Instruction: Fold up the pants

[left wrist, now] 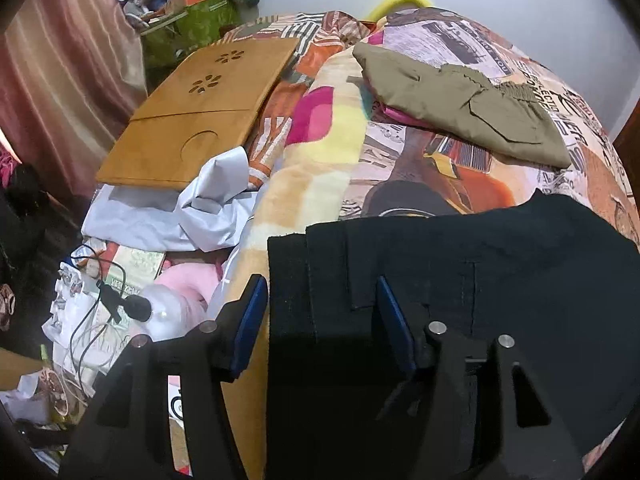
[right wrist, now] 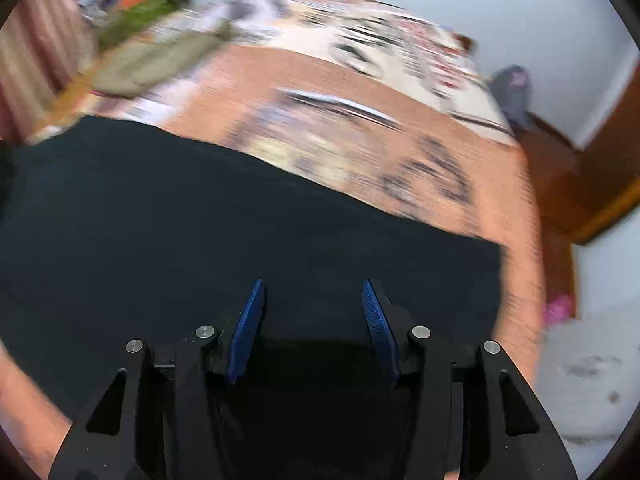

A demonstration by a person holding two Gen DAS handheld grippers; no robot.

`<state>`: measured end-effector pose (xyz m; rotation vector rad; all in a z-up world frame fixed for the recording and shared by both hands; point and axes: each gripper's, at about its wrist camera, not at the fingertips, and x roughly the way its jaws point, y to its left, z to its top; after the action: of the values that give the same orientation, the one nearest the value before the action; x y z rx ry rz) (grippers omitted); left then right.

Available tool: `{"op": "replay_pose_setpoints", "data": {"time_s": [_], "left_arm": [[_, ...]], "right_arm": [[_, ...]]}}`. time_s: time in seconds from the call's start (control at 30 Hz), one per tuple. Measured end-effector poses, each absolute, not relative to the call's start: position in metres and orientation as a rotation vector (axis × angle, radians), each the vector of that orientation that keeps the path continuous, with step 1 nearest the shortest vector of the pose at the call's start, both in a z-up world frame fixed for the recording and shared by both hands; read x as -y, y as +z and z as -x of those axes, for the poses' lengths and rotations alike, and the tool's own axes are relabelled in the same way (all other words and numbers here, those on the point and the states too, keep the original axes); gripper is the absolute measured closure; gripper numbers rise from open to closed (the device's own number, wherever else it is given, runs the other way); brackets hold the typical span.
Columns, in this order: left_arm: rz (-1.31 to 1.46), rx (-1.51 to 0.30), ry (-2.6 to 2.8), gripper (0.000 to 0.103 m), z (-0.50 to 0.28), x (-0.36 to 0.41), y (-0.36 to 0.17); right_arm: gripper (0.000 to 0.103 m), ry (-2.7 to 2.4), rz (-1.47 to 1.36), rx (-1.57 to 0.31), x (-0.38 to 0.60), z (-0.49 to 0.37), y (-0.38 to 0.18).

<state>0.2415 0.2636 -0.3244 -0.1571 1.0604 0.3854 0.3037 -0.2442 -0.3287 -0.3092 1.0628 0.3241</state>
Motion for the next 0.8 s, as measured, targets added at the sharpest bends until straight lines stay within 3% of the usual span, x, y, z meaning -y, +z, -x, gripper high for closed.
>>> {"op": "replay_pose_setpoints", "data": {"time_s": [0.2,0.47,0.8], "left_arm": [[0.060,-1.014,0.311,0.046,-0.240,-0.211,-0.287],[0.050,-0.938,-0.007,0.046,-0.266,-0.072,-0.241],[-0.032,-1.064,-0.300,0.046,-0.309,0.102,-0.291]], "right_arm": [[0.057,0.225,0.206,-1.025,0.303,-0.284,-0.307],[0.055,0.305,0.078,-0.882,0.328,-0.248,-0.255],[0.055,0.359,0.006,-1.013,0.317,-0.247,-0.339]]}}
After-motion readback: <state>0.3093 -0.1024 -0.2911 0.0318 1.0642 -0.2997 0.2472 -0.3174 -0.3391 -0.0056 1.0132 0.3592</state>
